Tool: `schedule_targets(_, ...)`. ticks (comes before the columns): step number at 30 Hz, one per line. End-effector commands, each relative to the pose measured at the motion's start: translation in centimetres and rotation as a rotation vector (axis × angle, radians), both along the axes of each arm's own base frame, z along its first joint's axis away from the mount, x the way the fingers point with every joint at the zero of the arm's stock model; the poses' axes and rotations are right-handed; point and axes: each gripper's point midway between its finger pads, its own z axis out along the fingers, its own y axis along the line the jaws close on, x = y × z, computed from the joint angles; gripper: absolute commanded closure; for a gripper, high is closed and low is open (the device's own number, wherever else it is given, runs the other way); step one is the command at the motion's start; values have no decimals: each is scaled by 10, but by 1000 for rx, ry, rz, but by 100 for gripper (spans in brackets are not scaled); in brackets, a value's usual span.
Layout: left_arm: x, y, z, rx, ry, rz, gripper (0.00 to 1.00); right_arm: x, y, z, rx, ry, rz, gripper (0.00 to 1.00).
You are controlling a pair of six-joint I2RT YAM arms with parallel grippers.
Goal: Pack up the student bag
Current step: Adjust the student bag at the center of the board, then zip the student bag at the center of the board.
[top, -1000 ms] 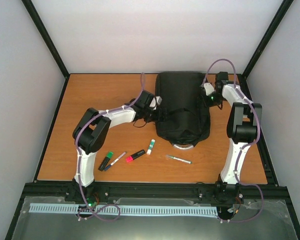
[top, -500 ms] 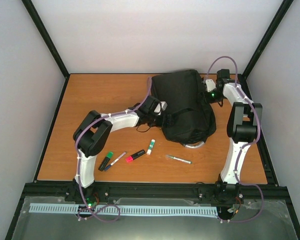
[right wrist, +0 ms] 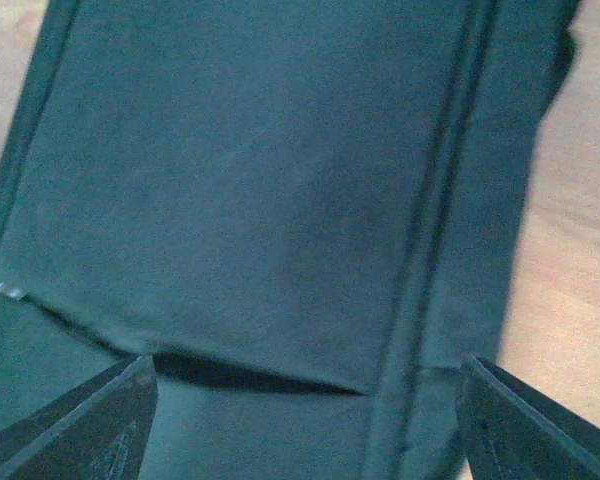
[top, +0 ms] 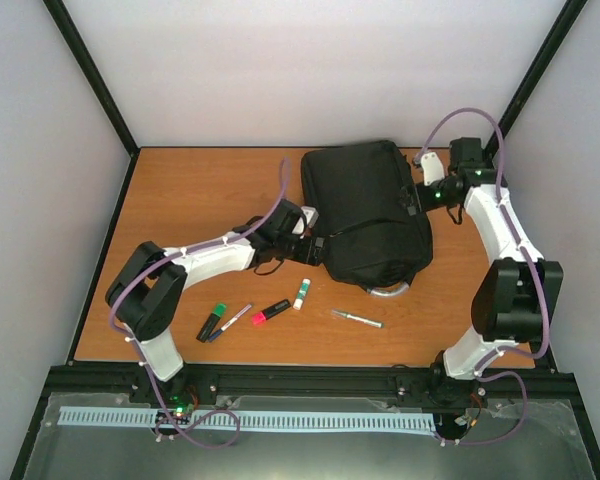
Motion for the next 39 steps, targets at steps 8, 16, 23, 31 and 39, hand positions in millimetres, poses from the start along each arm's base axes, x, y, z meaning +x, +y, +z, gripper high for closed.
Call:
schedule_targets(8,-5,11,-40,64,-76,-64,37,-56,66,-48,20,57,211,35)
schedule_targets(16,8,0,-64,54,-76,-101,45,-53,54,-94,-49,151,169,49)
schedule_targets(23,17,-5,-68,42,-104,-125,50,-57,54,-107,-46,185,170,49)
schedule_targets(31,12,-5,-67,39,-123,-157,75,-58,54,-110,-42,199,171,50)
schedule_targets(39,4,-3,-62,23,-134,-185,90,-59,55,-114,-35,212,176,50)
